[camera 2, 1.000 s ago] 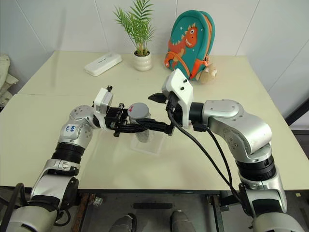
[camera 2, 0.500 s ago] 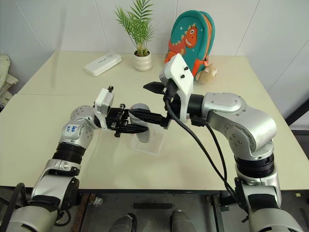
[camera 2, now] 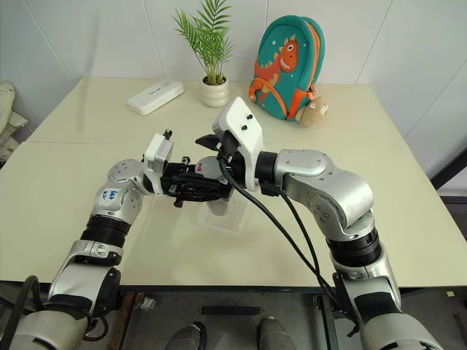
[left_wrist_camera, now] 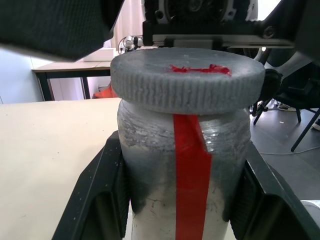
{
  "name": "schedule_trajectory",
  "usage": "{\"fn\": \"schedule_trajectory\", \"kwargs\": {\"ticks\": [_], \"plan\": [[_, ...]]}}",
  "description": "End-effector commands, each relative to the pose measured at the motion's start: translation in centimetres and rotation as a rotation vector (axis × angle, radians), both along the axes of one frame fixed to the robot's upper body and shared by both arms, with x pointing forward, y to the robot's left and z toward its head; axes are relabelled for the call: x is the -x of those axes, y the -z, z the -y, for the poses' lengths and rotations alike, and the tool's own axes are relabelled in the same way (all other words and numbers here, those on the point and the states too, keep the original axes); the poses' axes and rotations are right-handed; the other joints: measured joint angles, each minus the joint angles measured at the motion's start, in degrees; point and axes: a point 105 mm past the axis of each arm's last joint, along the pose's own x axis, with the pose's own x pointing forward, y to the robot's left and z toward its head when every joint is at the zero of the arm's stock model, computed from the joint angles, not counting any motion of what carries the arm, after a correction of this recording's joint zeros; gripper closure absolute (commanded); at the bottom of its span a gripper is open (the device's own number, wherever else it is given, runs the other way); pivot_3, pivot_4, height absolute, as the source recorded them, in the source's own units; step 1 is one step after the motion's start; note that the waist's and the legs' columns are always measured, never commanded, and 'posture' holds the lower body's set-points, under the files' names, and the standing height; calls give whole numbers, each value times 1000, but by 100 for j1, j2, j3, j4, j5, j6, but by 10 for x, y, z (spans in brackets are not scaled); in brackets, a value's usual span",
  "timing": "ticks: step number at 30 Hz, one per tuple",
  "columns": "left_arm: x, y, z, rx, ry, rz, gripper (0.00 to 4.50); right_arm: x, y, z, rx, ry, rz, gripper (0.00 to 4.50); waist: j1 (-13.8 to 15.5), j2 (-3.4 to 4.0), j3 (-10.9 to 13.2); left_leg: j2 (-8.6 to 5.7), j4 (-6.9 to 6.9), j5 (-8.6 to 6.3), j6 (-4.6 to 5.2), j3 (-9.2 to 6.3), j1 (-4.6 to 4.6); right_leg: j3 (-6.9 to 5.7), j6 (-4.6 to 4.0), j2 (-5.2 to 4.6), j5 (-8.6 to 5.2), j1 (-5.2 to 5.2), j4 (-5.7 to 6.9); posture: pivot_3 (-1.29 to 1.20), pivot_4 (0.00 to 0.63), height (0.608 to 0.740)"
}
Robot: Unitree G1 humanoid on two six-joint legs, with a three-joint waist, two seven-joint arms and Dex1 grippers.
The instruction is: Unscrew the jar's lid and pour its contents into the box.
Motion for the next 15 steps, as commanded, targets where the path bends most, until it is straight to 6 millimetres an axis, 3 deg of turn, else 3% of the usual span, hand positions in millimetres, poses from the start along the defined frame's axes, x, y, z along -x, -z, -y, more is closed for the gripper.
{"fn": "schedule_trajectory", "kwargs": {"ticks": [1,15], "plan": [[8,-9,0,-11,83,53,2430,0,-4,4,6,8,46,33,1,0,0,0,0,0,0,0,0,0,0,0,0,0,0,0,150,740],[5,-10,-1,-12,77,55,2430,-3,-2,29,59,59,59,33,1,0,0,0,0,0,0,0,0,0,0,0,0,0,-2,0,150,740]]}}
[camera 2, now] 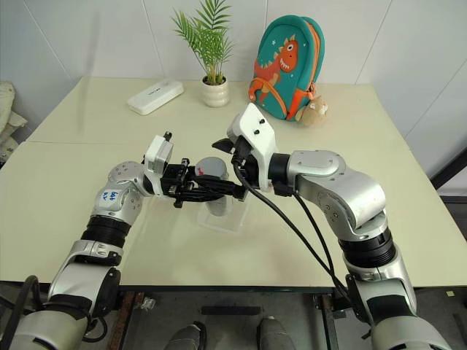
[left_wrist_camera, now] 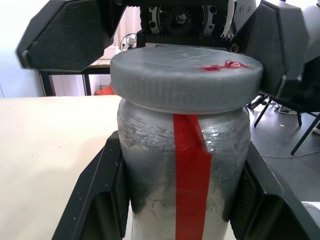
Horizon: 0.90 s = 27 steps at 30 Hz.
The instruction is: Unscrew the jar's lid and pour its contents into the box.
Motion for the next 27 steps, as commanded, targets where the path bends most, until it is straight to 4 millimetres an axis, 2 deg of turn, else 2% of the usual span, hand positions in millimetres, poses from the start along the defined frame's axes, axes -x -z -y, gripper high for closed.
{"fn": "schedule_trajectory", "kwargs": {"ticks": [1,27], "plan": [[9,-14,1,-13,93,80,2430,4,-10,8,-13,6,45,33,1,0,0,0,0,0,0,0,0,0,0,0,0,0,0,0,150,740],[11,-11,-1,-38,100,76,2430,15,-17,1,-33,-70,58,33,0,0,0,0,0,0,0,0,0,0,0,0,0,0,0,0,150,740]]}}
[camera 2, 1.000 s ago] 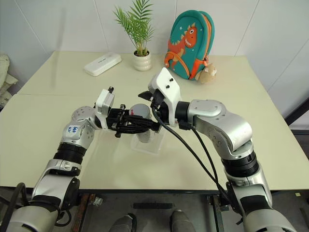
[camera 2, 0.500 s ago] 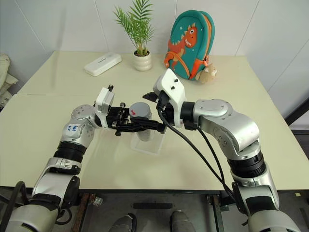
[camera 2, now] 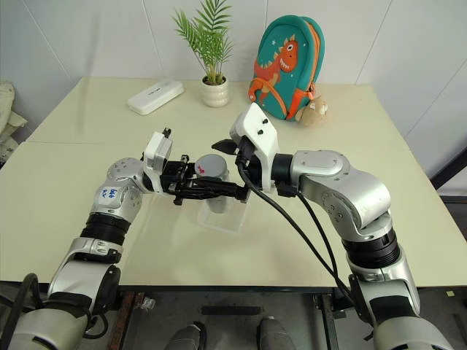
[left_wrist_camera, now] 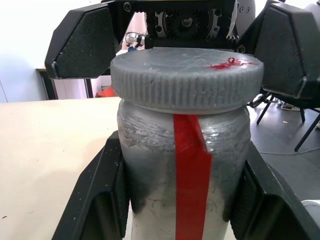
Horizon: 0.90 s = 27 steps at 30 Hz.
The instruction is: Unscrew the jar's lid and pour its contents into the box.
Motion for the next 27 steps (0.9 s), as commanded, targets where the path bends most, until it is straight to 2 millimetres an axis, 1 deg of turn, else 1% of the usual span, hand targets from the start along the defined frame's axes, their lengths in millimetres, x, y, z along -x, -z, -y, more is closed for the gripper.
{"fn": "schedule_trajectory", "kwargs": {"ticks": [1,14,17,19,21,22,27], "plan": [[12,-5,-1,-36,99,51,2430,9,-16,2,-14,-23,76,33,2,0,0,0,0,0,0,0,0,0,0,0,0,0,0,0,150,740],[12,-4,-1,-44,97,54,2430,7,-16,4,9,-21,74,33,1,0,0,0,0,0,0,0,0,0,0,0,0,0,0,0,150,740],[12,-4,-1,-42,96,54,2430,7,-15,4,12,-22,71,602,1,0,0,0,0,0,0,0,0,0,0,0,0,0,0,0,150,740],[12,-4,-1,-40,95,54,2430,6,-15,4,11,-21,71,1320,0,0,0,0,0,0,0,0,0,0,0,0,0,0,0,0,150,740],[11,-4,-1,-41,94,53,2430,6,-15,3,9,-21,75,1910,1,0,0,0,0,0,0,0,0,0,0,0,0,0,0,0,150,740],[11,-4,-1,-41,94,53,2430,6,-16,3,7,-21,77,1965,1,0,0,0,0,0,0,0,0,0,0,0,0,0,0,0,150,740],[11,-4,-1,-40,91,53,2430,6,-17,4,7,-24,81,1965,1,0,0,0,0,0,0,0,0,0,0,0,0,0,0,0,150,740]]}}
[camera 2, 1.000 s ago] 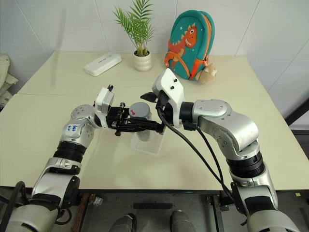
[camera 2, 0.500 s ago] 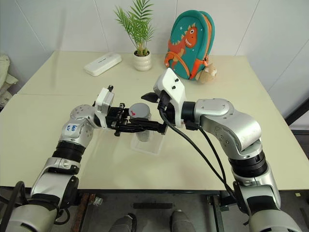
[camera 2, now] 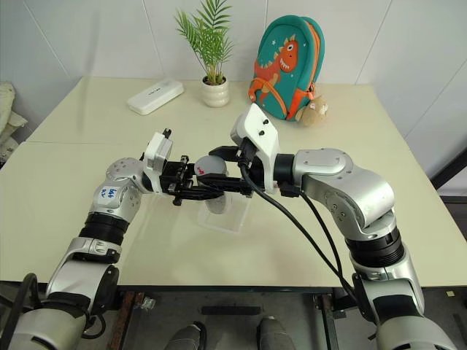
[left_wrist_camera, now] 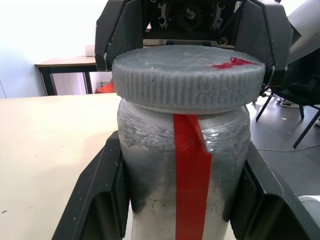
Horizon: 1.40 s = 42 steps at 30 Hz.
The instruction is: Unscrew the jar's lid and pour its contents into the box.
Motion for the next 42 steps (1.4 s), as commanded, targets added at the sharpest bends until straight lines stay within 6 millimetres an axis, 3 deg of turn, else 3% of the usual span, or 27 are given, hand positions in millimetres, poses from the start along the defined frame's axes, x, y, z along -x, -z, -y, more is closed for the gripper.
{"fn": "schedule_trajectory", "kwargs": {"ticks": [1,18,33,38,42], "plan": [[11,-5,-1,-26,93,52,2430,4,-18,2,-21,-3,77,1965,-1,0,0,0,0,0,0,0,0,0,0,0,0,0,0,0,150,740],[12,9,-2,-83,104,19,2430,-4,-48,13,-68,33,148,1965,-2,0,0,0,-1,0,0,1,0,0,0,0,0,0,-1,0,150,740],[13,8,-3,-88,93,-37,2430,-10,-67,26,-59,73,266,1965,-12,17,10,-1,-5,0,0,1,1,0,0,0,0,0,-2,0,150,740],[10,2,-8,-76,55,-7,2430,-19,-64,42,-42,153,267,1965,2,17,10,-1,-3,0,0,2,0,1,0,-1,0,-1,-1,0,150,740],[-2,-20,-28,-45,-57,59,2430,-40,-46,83,7,346,223,1965,14,17,11,-1,-3,0,0,2,-1,1,0,-1,0,-2,-3,0,150,740]]}}
